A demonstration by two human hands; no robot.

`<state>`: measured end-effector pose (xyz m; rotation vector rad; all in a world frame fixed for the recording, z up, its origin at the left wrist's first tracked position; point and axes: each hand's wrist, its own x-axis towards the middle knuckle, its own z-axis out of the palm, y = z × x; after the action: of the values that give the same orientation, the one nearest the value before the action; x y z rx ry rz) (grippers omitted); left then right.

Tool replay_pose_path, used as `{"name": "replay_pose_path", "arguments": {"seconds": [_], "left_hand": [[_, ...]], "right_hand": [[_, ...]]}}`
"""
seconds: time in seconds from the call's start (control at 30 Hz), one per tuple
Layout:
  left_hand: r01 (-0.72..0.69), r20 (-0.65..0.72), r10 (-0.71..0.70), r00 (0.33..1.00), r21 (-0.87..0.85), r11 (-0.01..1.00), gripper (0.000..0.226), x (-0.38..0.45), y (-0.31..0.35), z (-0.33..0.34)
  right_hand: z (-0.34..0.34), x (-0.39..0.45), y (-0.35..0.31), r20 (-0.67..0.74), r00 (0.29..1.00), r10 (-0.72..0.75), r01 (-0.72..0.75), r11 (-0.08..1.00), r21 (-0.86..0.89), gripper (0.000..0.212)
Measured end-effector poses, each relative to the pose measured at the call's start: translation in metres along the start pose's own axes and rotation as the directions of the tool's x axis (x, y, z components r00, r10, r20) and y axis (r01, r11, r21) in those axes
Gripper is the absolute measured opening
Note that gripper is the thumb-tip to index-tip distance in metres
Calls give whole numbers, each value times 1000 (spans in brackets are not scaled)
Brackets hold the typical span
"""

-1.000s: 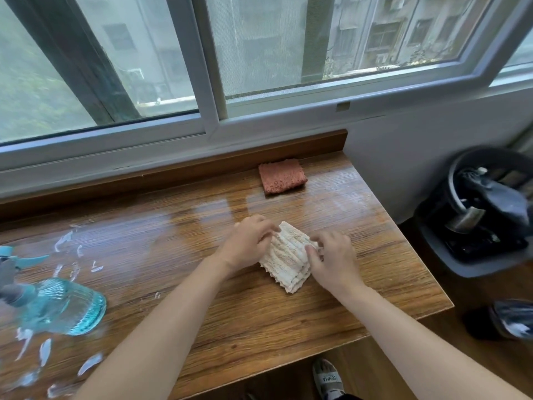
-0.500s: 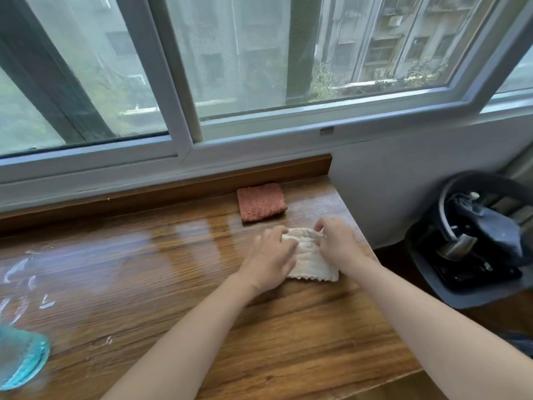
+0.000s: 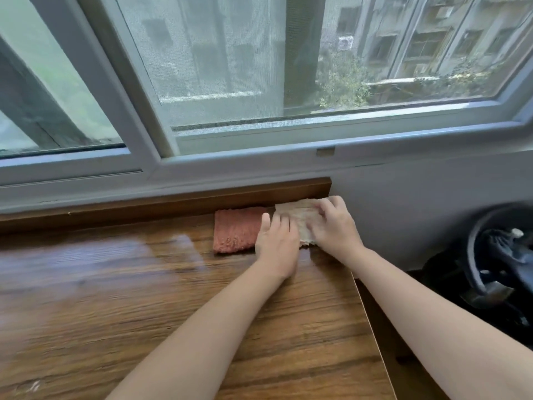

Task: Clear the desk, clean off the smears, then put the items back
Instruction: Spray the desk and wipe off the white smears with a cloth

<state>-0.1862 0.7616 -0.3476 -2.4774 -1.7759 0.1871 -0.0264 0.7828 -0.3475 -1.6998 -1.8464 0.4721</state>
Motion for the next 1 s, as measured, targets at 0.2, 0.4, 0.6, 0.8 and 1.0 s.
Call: {"name": "replay_pose_path", "arguments": {"seconds": [0.2,0.4,0.6,0.8,1.0], "left_hand": [[54,-162,-81,984,-164,985,42,-4,-11,3],[611,69,-626,777,-325,722,42,-38,-73,-8],[704,360,-680,639,-630,328,70,-40,-105,3],[638,368,-589,719,-686,350,27,-68,-117,-13],[532,390,-482,785,-823,200,22,-150,-127,-19]], "right_hand": [[6,-6,10,12,994,-104,105,992,-76,35],[26,-13,-31,-34,935,-352,350,935,-58,14],[54,-5,-76,178,854,-488,486,872,59,29],[54,-7,-105,517,732,-444,526,850,-14,55],[62,-70,-133,470,629,-619,662,744,93,51]]}}
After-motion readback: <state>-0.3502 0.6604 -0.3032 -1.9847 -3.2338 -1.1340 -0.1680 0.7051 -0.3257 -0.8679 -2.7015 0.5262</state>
